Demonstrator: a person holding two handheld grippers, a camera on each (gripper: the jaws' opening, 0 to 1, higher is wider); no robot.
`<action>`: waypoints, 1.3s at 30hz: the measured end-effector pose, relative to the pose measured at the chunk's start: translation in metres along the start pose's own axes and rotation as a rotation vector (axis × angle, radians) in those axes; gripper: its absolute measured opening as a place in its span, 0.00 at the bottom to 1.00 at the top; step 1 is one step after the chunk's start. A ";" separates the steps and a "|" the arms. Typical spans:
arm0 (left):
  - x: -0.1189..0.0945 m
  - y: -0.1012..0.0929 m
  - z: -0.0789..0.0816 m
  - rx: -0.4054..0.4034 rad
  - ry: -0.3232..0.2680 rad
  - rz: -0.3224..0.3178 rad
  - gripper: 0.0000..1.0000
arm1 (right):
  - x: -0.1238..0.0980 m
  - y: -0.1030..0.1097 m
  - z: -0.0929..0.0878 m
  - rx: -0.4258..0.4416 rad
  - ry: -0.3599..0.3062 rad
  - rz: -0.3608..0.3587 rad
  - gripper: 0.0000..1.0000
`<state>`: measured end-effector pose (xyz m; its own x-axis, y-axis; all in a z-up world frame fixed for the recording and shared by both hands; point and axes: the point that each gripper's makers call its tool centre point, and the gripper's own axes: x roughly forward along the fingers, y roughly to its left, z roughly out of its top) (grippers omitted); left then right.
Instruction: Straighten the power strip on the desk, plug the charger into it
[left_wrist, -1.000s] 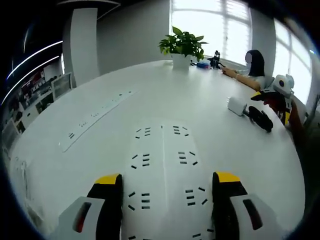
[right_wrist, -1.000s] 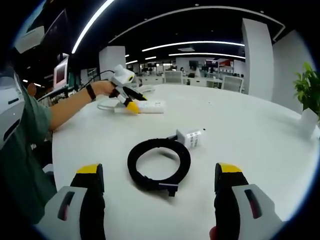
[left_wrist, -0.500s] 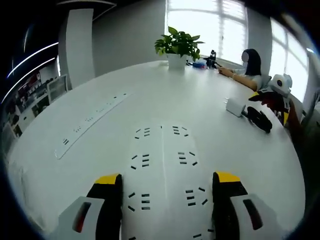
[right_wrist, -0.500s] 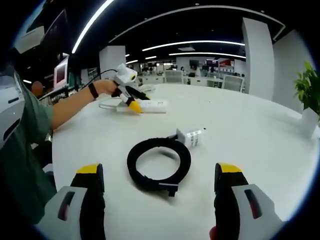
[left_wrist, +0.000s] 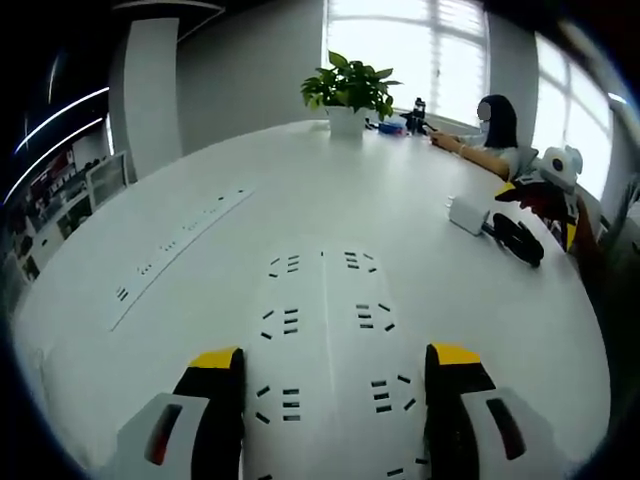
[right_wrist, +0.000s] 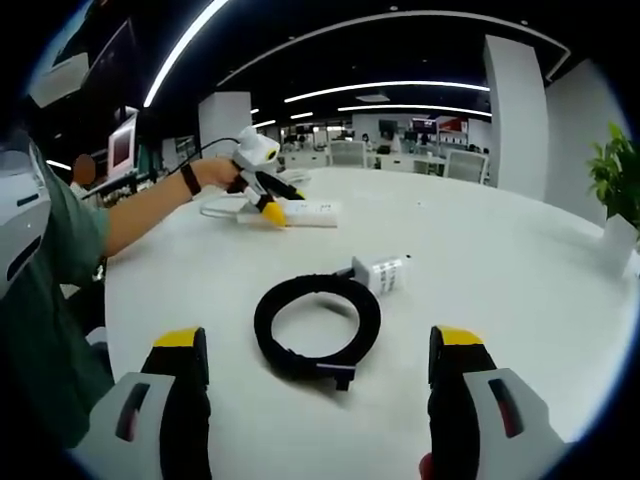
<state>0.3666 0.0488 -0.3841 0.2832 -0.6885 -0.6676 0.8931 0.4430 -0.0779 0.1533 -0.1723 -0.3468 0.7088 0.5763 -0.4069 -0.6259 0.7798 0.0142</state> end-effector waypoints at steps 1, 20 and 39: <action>0.001 0.000 0.000 0.001 0.006 0.000 0.75 | 0.000 0.000 0.000 0.000 0.000 0.001 0.91; 0.010 -0.010 0.008 0.049 0.013 -0.040 0.75 | -0.001 -0.004 -0.003 0.006 0.002 -0.006 0.91; 0.022 -0.019 0.019 0.094 0.025 -0.086 0.75 | -0.001 -0.005 -0.004 0.004 0.001 -0.003 0.91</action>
<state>0.3626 0.0145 -0.3837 0.1962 -0.7066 -0.6798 0.9430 0.3259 -0.0666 0.1541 -0.1779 -0.3499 0.7101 0.5741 -0.4077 -0.6227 0.7823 0.0170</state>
